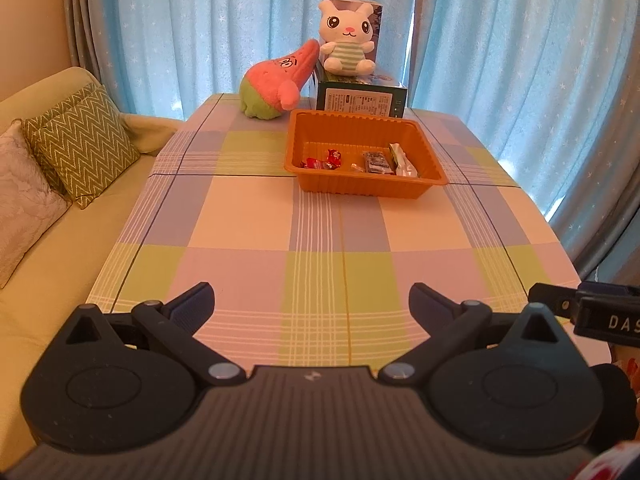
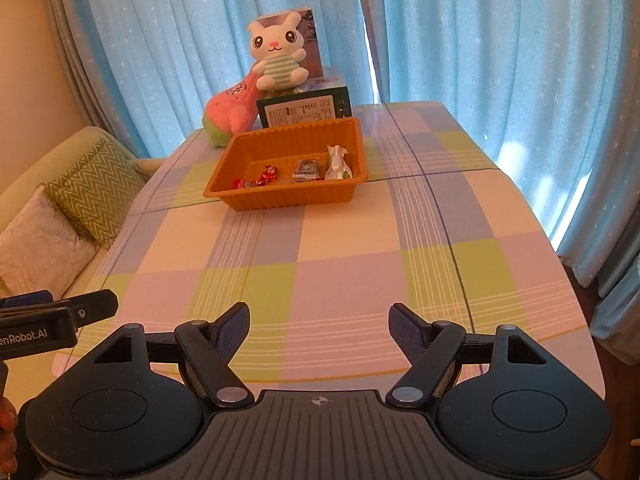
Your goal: Organize snacks
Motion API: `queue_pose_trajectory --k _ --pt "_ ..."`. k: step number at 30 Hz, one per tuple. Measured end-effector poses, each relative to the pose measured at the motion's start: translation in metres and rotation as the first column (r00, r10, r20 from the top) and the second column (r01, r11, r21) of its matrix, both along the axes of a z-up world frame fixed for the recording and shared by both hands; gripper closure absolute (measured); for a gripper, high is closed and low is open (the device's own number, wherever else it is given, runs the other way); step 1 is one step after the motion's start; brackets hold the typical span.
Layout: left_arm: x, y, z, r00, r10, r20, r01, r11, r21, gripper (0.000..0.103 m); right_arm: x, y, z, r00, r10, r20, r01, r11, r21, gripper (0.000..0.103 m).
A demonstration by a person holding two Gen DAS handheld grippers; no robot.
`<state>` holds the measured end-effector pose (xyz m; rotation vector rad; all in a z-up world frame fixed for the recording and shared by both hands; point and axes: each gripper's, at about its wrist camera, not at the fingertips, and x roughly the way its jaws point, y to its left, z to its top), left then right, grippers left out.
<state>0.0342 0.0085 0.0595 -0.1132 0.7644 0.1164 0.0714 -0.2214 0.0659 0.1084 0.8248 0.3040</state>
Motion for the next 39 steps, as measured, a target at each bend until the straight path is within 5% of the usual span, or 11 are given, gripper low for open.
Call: queue_pose_trajectory --k 39 --pt "-0.014 -0.012 0.000 0.999 -0.046 -0.012 0.046 0.999 -0.003 0.000 -0.016 0.001 0.013 1.000 0.021 0.014 -0.021 1.000 -0.019 0.027"
